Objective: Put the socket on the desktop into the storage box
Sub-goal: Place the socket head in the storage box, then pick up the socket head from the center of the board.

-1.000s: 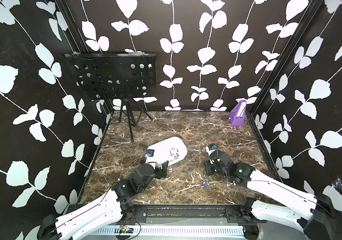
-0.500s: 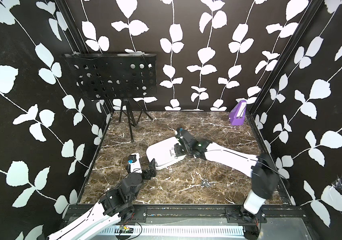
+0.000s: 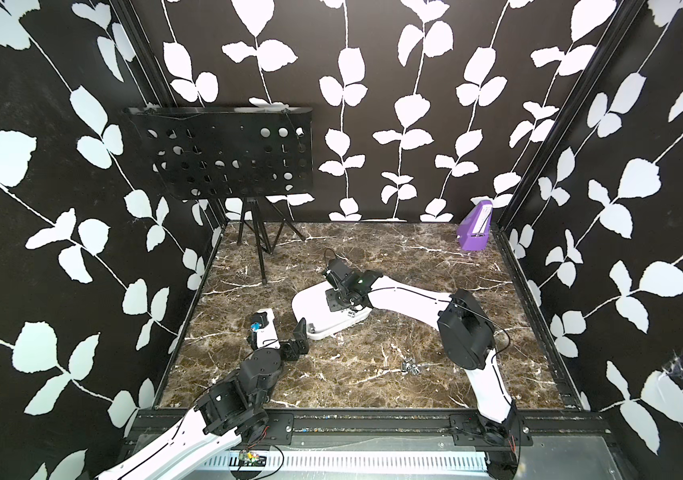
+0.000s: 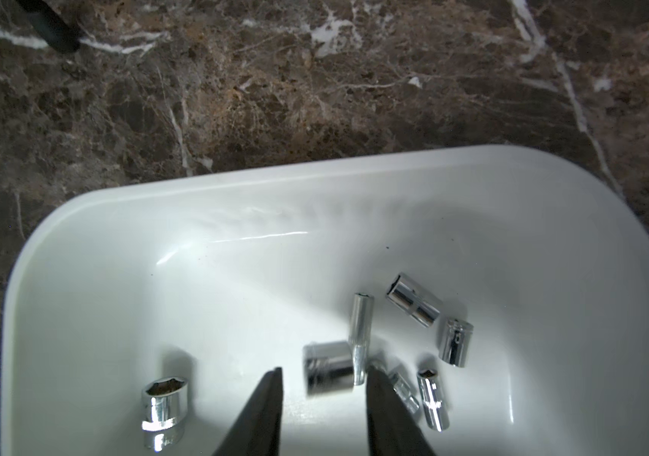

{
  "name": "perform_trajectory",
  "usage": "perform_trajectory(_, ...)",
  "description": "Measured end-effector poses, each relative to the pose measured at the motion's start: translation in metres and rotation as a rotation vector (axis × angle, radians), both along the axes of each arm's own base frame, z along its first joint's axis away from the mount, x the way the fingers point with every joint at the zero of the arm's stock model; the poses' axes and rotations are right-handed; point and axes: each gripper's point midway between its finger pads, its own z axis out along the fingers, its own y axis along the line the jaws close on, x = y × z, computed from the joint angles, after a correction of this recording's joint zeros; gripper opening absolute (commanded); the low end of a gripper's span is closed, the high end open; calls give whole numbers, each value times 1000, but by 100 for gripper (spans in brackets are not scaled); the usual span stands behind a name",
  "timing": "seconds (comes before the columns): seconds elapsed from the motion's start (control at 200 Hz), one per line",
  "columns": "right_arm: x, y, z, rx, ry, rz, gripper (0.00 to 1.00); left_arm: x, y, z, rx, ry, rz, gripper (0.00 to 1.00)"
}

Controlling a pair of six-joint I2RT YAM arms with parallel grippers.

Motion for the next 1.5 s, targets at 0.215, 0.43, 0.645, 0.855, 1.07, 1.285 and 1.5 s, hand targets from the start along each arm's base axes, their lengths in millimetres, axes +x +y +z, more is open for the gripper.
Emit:
perform_trajectory(0.215, -13, -25, 33, 4, -48, 5, 52, 0, -8, -5, 14, 19, -35, 97)
perform_trajectory(0.43, -62, -94, 97, 57, -172, -6, 51, 0, -34, -9, 31, 42, -147, 95)
perform_trajectory(0.645, -120, -189, 79, -10, -196, -76, 48, -3, -75, -27, 63, 117, -321, 93)
perform_trajectory(0.855, -158, -253, 33, -59, -138, -166, 45, -8, -113, -49, 106, 230, -470, 93)
perform_trajectory(1.07, -175, -282, -1, -90, -93, -240, 42, -11, -144, -64, 131, 331, -577, 93)
perform_trajectory(1.285, -183, -291, -24, -118, -55, -270, 38, -12, -149, -70, 139, 358, -596, 94)
perform_trajectory(1.5, -188, -293, -40, -112, -31, -276, 38, -12, -149, -71, 141, 359, -593, 94)
